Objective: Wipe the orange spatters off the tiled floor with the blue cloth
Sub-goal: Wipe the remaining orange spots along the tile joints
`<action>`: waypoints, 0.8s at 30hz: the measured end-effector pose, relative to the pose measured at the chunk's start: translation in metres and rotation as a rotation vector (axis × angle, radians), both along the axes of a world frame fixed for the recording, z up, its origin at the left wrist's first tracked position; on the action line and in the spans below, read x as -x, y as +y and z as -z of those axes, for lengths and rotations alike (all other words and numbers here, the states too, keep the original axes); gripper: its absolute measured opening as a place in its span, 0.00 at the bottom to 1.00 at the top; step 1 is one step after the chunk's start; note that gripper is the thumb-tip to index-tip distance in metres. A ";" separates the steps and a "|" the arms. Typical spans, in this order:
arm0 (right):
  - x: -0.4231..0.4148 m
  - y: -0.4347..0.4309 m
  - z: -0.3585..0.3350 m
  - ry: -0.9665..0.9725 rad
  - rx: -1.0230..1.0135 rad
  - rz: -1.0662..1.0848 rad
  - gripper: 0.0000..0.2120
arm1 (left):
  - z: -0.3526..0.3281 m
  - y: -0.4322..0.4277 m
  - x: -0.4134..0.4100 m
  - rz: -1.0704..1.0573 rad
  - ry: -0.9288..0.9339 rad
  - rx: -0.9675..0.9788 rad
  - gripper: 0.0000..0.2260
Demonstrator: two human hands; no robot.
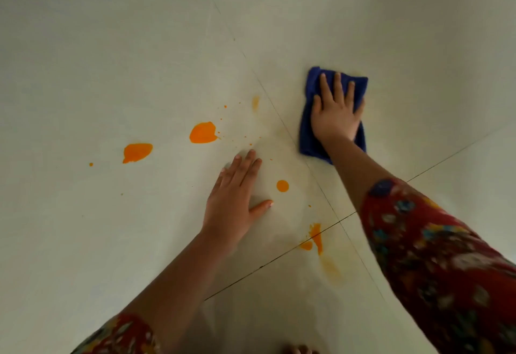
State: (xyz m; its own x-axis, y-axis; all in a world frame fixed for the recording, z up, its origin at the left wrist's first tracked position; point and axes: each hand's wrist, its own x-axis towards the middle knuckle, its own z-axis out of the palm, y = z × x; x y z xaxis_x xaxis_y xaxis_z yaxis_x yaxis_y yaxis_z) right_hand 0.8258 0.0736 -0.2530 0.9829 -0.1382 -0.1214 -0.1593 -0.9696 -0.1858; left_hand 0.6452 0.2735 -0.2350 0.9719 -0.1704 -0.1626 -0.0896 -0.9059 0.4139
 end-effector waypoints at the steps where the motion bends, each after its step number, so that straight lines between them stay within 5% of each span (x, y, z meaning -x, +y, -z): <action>1: -0.010 0.021 0.000 0.005 -0.019 -0.022 0.26 | 0.001 -0.001 0.001 -0.010 0.001 0.000 0.38; 8: 0.051 0.073 0.005 -0.028 0.022 -0.804 0.24 | 0.000 0.010 0.022 -0.158 0.042 -0.051 0.47; 13: 0.015 0.026 0.003 -0.023 0.015 -0.405 0.24 | 0.008 0.019 0.042 -0.091 0.089 -0.078 0.48; 15: 0.022 0.045 0.001 -0.032 0.026 -0.418 0.25 | 0.010 0.018 0.042 -0.094 0.097 -0.067 0.48; 19: 0.051 0.032 0.007 -0.022 0.049 -1.043 0.25 | 0.010 0.018 0.041 -0.085 0.106 -0.073 0.48; 24: 0.014 0.018 0.001 -0.015 0.028 -0.394 0.24 | 0.010 0.018 0.041 -0.075 0.118 -0.093 0.48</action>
